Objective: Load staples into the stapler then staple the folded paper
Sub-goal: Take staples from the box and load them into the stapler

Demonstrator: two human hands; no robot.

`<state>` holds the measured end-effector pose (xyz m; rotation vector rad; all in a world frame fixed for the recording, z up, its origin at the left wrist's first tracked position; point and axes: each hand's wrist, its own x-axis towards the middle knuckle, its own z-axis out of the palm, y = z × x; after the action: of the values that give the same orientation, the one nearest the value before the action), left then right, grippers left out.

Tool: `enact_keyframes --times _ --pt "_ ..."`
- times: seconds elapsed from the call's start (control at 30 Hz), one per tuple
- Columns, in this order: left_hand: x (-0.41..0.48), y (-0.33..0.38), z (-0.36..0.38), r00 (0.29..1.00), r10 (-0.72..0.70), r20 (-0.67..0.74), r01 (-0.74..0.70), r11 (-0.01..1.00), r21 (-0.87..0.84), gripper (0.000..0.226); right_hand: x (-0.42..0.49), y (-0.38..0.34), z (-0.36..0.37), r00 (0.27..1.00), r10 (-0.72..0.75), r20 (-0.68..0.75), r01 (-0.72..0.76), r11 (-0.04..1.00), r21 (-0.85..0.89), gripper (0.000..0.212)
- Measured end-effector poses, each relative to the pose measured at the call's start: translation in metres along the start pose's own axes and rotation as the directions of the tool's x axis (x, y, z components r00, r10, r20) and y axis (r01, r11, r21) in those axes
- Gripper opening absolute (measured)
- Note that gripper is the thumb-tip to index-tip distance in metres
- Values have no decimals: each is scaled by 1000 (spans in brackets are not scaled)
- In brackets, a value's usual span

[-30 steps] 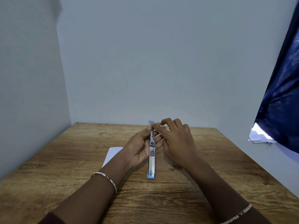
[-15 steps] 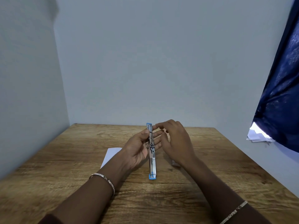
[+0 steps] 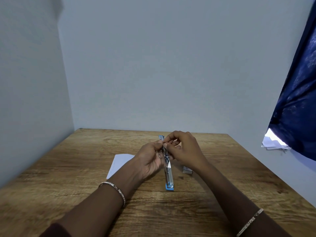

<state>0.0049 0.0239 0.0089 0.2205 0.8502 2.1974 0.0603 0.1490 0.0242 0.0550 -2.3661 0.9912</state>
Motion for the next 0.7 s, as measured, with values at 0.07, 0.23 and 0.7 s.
enact_keyframes --times 0.07,0.23,0.7 --pt "1 -2 0 999 -12 -35 12 1000 -10 41 0 1 -1 998 59 33 -61 995 77 4" --pt "4 -2 -4 992 -6 -128 6 1000 -4 40 -1 0 -2 999 44 16 -45 987 153 9" --pt "9 1 -8 986 82 -144 -73 995 67 39 -2 -3 -4 997 55 60 -73 932 355 18"
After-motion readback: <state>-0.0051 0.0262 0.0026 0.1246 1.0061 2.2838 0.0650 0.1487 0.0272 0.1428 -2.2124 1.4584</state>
